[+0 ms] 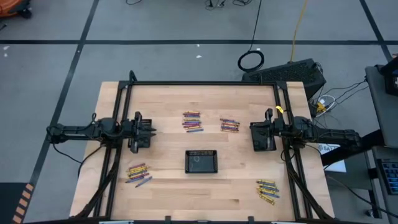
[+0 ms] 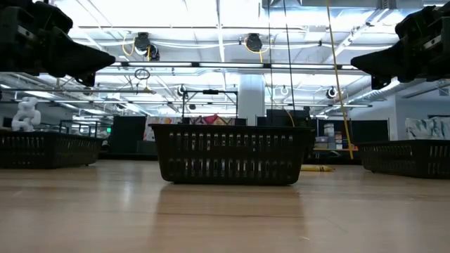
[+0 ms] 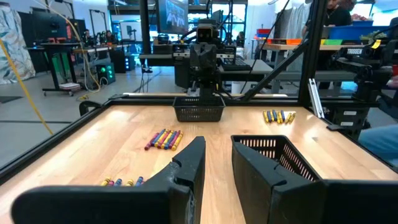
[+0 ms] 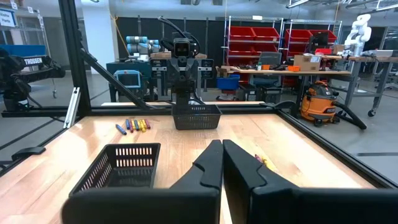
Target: Sort crayons
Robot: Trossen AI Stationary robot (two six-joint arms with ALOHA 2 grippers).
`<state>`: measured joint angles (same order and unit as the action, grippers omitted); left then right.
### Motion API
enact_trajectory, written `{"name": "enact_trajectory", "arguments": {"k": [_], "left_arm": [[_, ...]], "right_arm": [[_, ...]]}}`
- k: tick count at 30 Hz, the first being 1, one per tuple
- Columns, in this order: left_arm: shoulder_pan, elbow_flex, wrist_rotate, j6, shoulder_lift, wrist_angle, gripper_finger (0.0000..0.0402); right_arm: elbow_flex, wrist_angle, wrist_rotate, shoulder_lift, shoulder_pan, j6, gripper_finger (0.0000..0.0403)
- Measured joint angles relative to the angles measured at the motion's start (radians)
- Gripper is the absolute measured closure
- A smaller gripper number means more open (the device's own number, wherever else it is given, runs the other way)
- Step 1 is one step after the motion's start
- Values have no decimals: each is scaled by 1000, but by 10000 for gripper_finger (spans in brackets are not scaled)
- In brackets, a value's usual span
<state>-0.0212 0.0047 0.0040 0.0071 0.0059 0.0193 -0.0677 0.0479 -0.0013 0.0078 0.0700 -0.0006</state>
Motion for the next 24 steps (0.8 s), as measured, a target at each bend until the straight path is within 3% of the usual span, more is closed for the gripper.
{"name": "enact_trajectory", "arguments": {"k": [6, 8, 12, 17, 20, 24], "left_arm": [[0, 0, 0, 0, 0, 0, 318], [0, 0, 0, 0, 0, 0, 318], [0, 0, 0, 0, 0, 0, 318], [0, 0, 0, 0, 0, 0, 318], [0, 0, 0, 0, 0, 0, 318], [0, 0, 0, 0, 0, 0, 318]], "right_arm": [[0, 4, 0, 0, 0, 15, 403], [0, 6, -9, 0, 0, 129, 403], [0, 23, -46, 0, 0, 542, 403], [0, 133, -26, 25, -37, 680, 403], [0, 279, 46, 68, -125, 680, 403], [0, 376, 225, 167, -292, 641, 403]]}}
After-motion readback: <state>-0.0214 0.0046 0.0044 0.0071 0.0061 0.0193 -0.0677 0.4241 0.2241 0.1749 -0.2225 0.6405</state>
